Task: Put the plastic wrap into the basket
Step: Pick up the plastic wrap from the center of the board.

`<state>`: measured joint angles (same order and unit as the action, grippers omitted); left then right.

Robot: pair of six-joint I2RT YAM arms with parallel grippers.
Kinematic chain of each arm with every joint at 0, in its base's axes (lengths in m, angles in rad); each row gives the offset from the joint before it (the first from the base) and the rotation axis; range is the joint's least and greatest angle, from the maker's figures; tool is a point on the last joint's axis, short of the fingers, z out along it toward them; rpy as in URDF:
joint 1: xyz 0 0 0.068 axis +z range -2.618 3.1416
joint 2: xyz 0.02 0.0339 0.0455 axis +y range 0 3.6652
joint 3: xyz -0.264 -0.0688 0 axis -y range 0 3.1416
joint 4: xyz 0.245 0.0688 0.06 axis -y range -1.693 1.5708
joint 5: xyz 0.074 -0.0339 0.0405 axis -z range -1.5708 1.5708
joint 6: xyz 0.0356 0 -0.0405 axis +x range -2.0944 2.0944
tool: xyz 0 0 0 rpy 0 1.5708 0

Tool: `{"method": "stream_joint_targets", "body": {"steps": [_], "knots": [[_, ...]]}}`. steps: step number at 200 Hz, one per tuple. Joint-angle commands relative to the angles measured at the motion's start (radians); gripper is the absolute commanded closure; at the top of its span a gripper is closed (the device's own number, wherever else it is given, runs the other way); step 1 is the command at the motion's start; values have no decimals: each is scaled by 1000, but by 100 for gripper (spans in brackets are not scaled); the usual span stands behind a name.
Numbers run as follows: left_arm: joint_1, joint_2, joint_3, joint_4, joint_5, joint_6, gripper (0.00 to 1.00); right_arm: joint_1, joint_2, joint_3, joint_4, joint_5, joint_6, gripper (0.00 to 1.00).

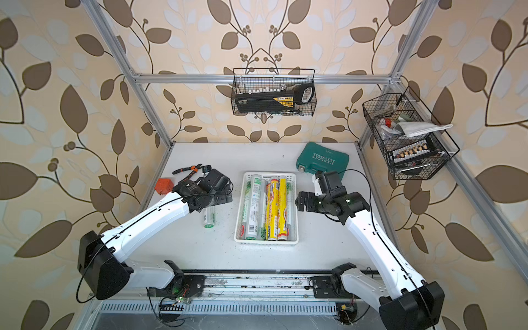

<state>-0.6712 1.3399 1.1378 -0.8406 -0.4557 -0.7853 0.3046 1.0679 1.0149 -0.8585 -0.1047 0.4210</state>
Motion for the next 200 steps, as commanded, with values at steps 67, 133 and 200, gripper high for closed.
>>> {"method": "stream_joint_targets", "body": {"steps": [67,133,200], "knots": [[198,11,-182,162,89,31,1,-4,-11,14,-25,-7,-10,1],[309,143,-211,298,173,118,1,-4,-11,4,-31,-15,-11,1],[400,229,-220,407,253,212,6,-4,-6,-7,-29,-18,-12,1]]}}
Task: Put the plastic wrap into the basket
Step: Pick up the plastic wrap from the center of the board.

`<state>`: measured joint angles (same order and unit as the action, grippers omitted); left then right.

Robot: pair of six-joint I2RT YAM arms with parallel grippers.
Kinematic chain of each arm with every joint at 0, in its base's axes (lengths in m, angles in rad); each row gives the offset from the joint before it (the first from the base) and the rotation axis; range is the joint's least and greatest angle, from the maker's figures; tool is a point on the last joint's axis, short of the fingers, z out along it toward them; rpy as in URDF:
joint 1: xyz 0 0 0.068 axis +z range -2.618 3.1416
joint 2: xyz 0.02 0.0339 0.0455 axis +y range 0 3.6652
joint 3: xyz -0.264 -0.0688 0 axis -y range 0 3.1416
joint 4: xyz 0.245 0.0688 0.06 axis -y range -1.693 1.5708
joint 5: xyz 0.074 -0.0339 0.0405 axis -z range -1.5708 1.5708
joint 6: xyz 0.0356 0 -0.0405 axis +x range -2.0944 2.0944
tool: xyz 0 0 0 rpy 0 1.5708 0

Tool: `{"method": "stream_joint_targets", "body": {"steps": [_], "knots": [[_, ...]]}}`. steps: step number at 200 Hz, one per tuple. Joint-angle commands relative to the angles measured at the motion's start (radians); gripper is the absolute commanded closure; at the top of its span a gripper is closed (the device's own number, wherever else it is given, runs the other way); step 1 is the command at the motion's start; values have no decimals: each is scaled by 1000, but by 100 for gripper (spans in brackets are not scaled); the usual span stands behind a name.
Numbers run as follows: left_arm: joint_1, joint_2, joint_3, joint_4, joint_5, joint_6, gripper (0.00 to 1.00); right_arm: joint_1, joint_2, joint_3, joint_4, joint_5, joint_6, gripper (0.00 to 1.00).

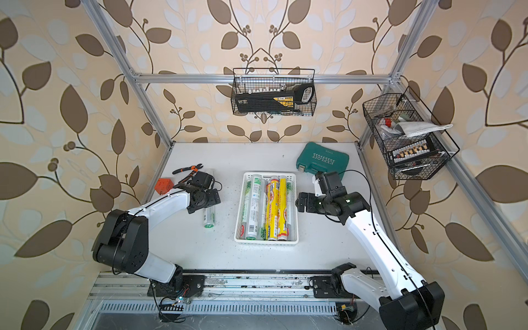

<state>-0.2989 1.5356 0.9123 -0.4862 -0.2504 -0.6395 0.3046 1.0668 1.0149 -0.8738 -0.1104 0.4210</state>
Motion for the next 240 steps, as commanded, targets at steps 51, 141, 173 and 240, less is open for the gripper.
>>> {"method": "stream_joint_targets", "body": {"steps": [51,141,173,240], "knots": [[79,135,59,84,109,124,15,-4,2,-6,-20,-13,-14,1],[95,264,179,80,108,190,34,-4,7,-3,-36,-5,-21,1],[95,274,216,56,95,204,48,-4,11,-3,-39,-5,-23,1],[64,105,265,-83,141,122,55,-4,17,-2,-43,-2,-21,1]]}}
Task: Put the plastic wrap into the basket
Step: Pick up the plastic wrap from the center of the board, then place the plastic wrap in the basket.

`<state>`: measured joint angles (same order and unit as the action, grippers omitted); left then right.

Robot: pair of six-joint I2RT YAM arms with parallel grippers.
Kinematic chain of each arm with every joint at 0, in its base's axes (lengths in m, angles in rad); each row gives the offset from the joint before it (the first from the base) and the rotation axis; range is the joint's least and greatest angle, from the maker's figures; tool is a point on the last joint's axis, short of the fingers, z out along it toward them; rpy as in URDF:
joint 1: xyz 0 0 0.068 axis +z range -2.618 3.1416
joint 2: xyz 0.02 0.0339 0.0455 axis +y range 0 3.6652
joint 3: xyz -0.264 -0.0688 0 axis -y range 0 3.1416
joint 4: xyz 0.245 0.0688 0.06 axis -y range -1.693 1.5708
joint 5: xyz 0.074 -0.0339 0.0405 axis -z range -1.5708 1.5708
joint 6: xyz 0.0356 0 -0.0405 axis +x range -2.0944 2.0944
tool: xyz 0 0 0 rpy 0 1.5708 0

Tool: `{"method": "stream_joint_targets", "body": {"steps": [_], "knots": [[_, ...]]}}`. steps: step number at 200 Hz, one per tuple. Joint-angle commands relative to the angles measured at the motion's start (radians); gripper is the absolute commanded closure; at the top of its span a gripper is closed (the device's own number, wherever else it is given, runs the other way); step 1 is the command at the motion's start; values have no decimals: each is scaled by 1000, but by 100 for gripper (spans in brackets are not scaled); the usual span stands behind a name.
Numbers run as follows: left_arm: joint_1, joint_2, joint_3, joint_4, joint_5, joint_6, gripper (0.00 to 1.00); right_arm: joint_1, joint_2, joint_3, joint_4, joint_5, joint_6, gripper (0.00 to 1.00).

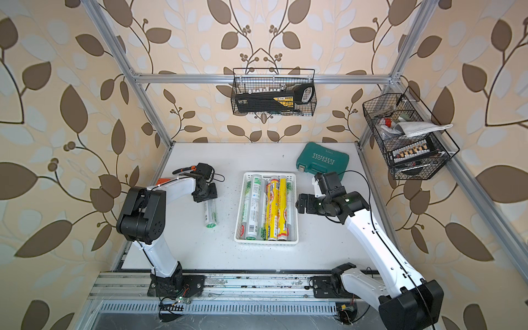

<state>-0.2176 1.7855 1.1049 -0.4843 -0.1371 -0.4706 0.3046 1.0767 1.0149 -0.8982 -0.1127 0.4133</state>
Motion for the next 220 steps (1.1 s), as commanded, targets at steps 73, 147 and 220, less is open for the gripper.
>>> {"method": "stream_joint_targets", "body": {"steps": [73,147,220], "knots": [[-251,-280,310,-331,0,-171,56,-4,15,-2,-10,-19,4,1],[-529,-227,398,-268,-60,-335,59,-4,13,-6,-8,-26,14,1],[-675,-49,472,-220,-81,-393,59,-4,5,-22,-6,-28,23,1]]}}
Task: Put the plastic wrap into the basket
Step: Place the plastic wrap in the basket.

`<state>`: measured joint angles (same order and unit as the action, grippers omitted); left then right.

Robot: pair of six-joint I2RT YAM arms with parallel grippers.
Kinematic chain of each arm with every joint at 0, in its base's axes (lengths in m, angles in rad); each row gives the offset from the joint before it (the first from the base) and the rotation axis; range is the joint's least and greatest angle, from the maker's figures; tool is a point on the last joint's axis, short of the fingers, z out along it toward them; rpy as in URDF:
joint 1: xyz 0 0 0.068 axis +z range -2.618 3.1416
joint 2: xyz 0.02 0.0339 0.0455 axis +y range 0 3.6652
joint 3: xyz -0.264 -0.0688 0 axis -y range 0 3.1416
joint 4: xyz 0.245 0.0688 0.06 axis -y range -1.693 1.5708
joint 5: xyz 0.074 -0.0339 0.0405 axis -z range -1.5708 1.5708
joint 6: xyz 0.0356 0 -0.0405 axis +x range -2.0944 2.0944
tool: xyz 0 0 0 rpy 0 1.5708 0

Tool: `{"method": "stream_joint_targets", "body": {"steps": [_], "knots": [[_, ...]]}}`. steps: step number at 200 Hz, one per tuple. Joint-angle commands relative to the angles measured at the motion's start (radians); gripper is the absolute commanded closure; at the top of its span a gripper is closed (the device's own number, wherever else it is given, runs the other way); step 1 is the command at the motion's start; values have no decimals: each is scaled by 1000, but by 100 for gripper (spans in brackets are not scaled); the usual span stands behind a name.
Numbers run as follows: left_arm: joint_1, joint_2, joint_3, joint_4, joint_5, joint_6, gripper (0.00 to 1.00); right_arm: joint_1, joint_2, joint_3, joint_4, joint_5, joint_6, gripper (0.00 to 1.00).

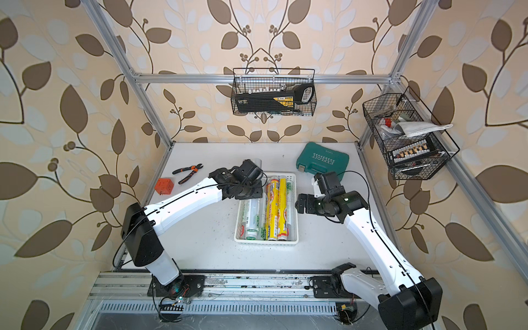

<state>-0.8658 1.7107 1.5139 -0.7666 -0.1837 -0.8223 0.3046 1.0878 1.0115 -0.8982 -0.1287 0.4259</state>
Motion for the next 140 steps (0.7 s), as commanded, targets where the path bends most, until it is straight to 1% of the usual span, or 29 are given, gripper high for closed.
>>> {"method": "stream_joint_targets", "body": {"steps": [1,37,86,125,140], "knots": [[-28,27,63,64,-33,-42,59,-4,-6,-19,-6,-11,11,1],[-57,99,84,71,-30,-67,59,-4,-11,-26,-7,-10,10,1],[-58,124,67,69,-40,-77,59,-4,-13,-32,-8,-7,9,1],[-58,150,66,62,-33,-58,59,-4,-10,-39,-5,-8,9,1],[-58,167,83,40,-47,-44,59,-4,-10,-40,-5,-7,10,1]]}}
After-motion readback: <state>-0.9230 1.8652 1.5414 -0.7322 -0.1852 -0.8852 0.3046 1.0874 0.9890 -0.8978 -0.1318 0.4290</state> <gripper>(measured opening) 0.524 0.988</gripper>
